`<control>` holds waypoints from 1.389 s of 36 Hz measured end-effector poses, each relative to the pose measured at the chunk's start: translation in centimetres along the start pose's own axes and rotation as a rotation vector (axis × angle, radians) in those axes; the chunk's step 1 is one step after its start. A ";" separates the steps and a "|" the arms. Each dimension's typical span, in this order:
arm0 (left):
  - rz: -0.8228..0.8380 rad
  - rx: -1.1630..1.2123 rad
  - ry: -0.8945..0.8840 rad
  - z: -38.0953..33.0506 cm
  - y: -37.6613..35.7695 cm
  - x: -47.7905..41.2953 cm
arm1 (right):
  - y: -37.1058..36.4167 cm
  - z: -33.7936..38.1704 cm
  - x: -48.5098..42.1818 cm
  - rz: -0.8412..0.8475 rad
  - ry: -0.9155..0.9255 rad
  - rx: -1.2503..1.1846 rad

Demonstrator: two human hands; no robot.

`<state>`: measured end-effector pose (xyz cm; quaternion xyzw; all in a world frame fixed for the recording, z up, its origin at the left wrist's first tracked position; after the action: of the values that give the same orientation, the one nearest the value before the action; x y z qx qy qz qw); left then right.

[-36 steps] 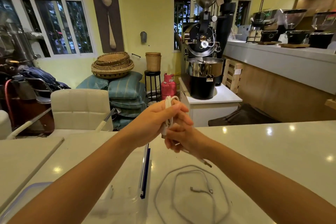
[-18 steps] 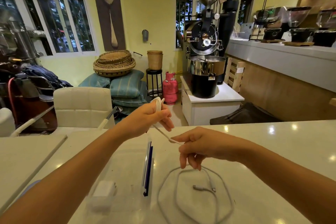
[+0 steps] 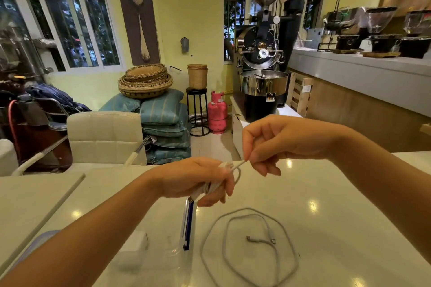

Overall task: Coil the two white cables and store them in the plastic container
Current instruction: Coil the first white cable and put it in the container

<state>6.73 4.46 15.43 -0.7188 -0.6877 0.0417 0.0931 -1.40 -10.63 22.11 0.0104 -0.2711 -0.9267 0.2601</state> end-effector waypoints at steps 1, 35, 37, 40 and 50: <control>0.056 0.038 0.013 0.0 -0.4 -0.1 | 0.2 0.0 0.0 0.012 0.021 -0.013; 0.117 0.563 -0.389 0.0 0.6 -1.1 | -5.1 -4.2 -4.7 -0.676 0.132 -0.216; 0.113 0.564 -0.380 0.1 1.2 -1.1 | -4.9 -4.4 -4.6 -0.626 0.100 -0.358; 0.071 0.534 -0.379 0.0 2.3 -1.0 | -4.5 -4.6 -4.5 -0.588 0.090 -0.532; -0.230 0.435 -0.327 0.0 2.9 -0.6 | -4.5 -5.3 -5.6 -0.654 0.046 -0.322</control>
<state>9.52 3.79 14.84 -0.5832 -0.7454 0.2925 0.1370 2.16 -7.31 14.59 0.0761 -0.0983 -0.9912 -0.0455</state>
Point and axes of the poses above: each hand's wrist, its own x-axis away from the middle knuckle, its own y-axis out of the back of the hand, z = x × y, the point moved 2 cm from there along -x, towards the middle knuckle, and after that the axes turned 14 degrees about x, right-handed, at the moved point
